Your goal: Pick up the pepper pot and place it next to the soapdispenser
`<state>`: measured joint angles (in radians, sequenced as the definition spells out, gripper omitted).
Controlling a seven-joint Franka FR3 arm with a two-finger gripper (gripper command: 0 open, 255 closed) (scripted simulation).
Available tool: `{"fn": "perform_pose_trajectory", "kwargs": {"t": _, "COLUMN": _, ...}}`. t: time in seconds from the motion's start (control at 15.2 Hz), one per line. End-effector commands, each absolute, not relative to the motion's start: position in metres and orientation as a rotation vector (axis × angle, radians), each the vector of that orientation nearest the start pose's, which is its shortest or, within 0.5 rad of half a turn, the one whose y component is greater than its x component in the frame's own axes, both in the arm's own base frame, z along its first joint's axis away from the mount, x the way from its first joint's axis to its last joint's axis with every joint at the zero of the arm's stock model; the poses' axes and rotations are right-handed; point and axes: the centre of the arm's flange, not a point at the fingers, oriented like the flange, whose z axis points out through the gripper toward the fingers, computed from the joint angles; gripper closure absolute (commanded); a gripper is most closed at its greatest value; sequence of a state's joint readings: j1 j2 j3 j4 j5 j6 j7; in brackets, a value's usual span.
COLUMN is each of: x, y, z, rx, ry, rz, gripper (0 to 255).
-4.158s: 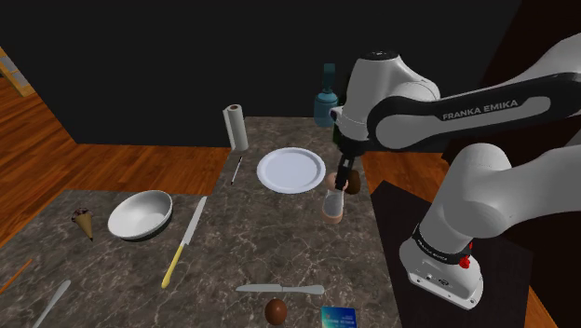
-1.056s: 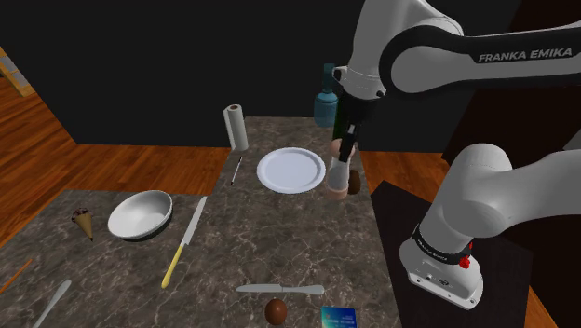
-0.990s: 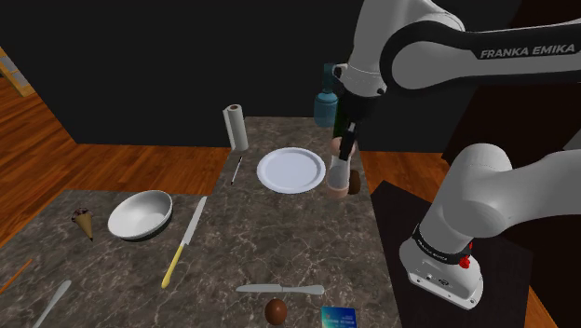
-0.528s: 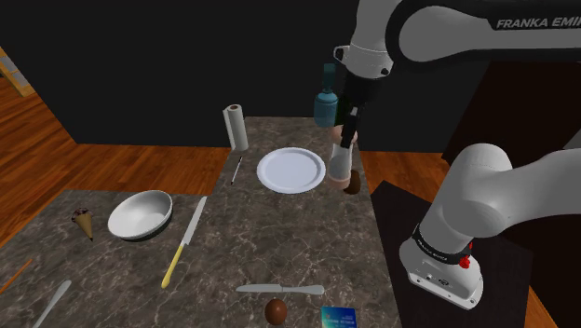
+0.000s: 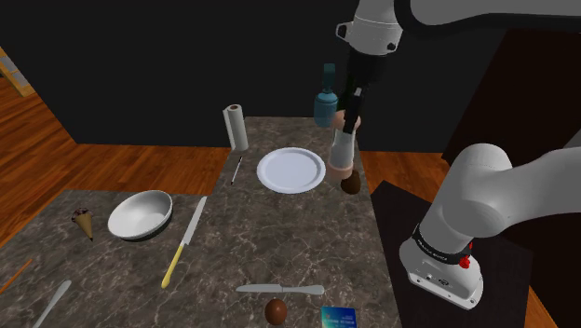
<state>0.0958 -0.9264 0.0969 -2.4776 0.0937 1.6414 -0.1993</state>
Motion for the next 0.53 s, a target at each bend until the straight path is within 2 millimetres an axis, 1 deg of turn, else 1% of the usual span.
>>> {"fn": "perform_pose_trajectory", "kwargs": {"t": 0.0, "x": 0.270, "y": 0.071, "z": 0.588, "rx": -3.075, "ry": -0.551, "rz": -0.138, "gripper": 255}}
{"fn": "perform_pose_trajectory", "kwargs": {"t": 0.46, "x": 0.270, "y": 0.071, "z": 0.625, "rx": -3.075, "ry": -0.551, "rz": -0.138, "gripper": 255}}
